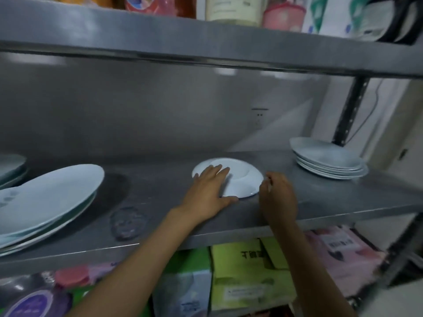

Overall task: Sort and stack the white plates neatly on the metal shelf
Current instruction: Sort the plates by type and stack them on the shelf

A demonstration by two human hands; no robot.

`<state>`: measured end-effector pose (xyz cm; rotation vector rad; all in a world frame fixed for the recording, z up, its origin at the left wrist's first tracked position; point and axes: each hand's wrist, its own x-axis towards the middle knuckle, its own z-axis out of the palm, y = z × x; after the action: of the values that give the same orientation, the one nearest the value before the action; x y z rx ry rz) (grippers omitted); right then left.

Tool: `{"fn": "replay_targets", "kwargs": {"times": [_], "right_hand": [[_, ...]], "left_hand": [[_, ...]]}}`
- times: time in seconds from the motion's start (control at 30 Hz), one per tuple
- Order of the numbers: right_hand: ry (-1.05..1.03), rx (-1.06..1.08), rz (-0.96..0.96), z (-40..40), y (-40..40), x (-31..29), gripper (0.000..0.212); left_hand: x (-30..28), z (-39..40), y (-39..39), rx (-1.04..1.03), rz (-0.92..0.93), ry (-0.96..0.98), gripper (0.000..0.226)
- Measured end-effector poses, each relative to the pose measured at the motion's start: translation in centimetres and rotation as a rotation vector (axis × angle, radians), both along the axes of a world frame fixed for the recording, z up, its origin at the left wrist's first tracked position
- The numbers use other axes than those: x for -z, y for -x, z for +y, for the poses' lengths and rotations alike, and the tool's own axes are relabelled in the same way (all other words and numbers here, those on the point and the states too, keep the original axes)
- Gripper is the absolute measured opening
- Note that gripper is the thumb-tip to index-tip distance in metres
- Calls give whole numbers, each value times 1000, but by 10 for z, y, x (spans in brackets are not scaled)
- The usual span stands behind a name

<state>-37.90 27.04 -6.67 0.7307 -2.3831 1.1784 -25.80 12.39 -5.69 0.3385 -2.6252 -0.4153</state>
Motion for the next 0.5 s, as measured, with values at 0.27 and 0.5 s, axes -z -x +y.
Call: {"fn": "replay_targets", "kwargs": {"times": [0.27, 0.5], "right_hand": [[23, 28, -11, 3, 14, 14, 19], [59, 51, 4, 3, 16, 18, 18]], "left_hand": [[10, -9, 51, -88, -189, 173, 82], [0, -3, 62, -59, -269, 693, 67]]}}
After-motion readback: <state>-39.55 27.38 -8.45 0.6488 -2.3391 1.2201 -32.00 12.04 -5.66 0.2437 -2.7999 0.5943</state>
